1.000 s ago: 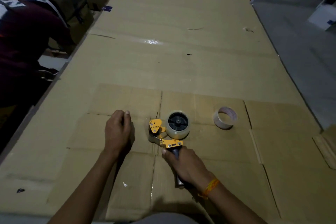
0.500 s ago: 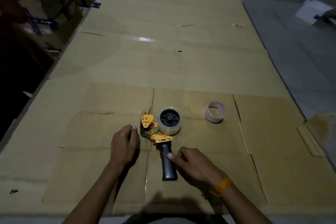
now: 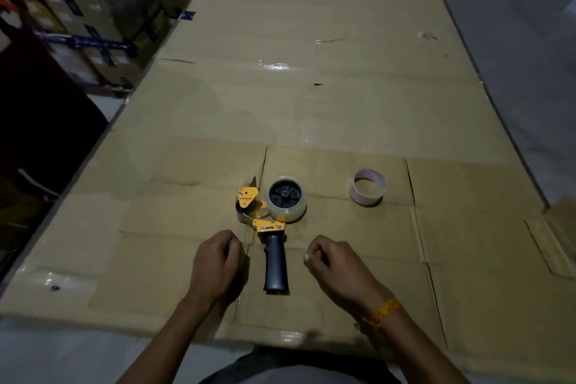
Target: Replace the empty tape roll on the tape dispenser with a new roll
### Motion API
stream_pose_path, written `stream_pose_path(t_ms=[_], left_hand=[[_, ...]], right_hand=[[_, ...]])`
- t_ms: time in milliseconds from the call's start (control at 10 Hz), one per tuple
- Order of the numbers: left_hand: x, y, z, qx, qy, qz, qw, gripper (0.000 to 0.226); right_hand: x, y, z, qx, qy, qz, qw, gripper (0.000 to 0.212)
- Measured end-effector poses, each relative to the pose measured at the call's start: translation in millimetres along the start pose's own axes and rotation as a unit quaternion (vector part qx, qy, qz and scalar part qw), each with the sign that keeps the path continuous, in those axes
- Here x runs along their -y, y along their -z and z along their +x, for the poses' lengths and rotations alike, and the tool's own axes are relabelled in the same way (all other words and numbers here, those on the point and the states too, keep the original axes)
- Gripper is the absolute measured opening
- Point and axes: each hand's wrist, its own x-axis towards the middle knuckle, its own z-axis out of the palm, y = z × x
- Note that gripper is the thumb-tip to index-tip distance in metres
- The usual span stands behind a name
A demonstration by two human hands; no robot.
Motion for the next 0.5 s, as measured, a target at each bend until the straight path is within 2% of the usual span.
stream_pose_path(t_ms=[300, 500], left_hand=[[-38, 7, 32, -0.034, -0.041, 0.102, 0.993, 0.028], [-79, 37, 117, -0.143, -0.124, 0.132, 0.973, 0.028]], right_hand=[[10, 17, 45, -0.115, 0.084, -0.068, 0.987, 0.007], [60, 53, 112, -0.229, 0.157, -0.232, 0.932, 0.064]])
